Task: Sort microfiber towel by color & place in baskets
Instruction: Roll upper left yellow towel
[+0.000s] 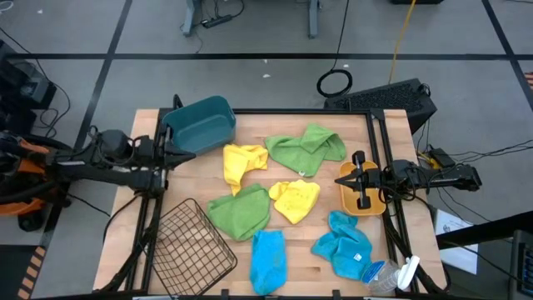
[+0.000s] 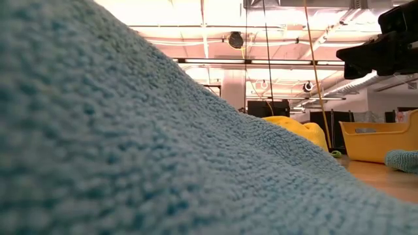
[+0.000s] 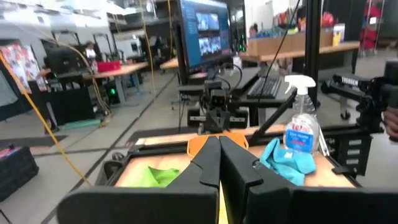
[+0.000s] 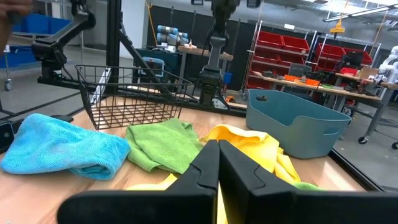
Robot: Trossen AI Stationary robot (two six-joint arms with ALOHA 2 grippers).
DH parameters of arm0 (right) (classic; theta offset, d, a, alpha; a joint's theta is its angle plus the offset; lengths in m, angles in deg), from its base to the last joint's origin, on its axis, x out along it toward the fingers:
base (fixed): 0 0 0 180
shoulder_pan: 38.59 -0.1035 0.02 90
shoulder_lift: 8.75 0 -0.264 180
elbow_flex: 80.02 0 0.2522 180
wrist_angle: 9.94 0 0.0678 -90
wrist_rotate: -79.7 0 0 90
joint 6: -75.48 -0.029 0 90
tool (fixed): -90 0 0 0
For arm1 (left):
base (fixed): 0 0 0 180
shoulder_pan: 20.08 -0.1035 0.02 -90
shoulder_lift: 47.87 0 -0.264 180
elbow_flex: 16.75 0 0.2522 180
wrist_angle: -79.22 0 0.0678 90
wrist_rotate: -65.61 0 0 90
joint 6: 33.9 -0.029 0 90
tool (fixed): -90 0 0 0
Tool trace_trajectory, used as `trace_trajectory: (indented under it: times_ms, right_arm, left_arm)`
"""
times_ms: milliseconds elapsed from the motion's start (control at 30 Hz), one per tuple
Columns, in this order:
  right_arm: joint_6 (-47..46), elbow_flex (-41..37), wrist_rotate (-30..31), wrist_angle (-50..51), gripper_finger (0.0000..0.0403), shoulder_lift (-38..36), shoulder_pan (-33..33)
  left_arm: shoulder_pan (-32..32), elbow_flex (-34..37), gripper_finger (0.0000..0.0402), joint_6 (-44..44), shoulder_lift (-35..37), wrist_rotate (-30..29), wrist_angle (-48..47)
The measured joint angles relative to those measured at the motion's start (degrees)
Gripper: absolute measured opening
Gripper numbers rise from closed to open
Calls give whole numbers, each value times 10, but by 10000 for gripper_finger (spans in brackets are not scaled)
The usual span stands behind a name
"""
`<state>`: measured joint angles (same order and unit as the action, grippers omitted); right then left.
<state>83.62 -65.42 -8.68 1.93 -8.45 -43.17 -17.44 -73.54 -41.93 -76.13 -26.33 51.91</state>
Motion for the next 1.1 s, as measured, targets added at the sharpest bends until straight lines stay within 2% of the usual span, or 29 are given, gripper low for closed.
trace_trajectory:
  times_ms: [233,600,733,833,933,1100]
  right_arm:
    - [-49,0,0,5,0,0,0]
    - [-154,0,0,-5,0,0,0]
    - [-167,10,0,-9,0,1,0]
    - [-167,50,0,0,0,10,0]
    - [-169,118,0,51,0,39,0]
    - [-166,256,1,148,0,135,0]
  left_arm:
    - [0,-90,10,-2,-117,-30,-26]
    - [0,-96,19,2,-283,-30,-30]
    - [0,-96,19,2,-323,-30,-29]
    - [0,-96,20,2,-342,-30,-20]
    - [0,-96,20,2,-347,-30,-4]
    - [0,-96,20,3,-349,-30,-3]
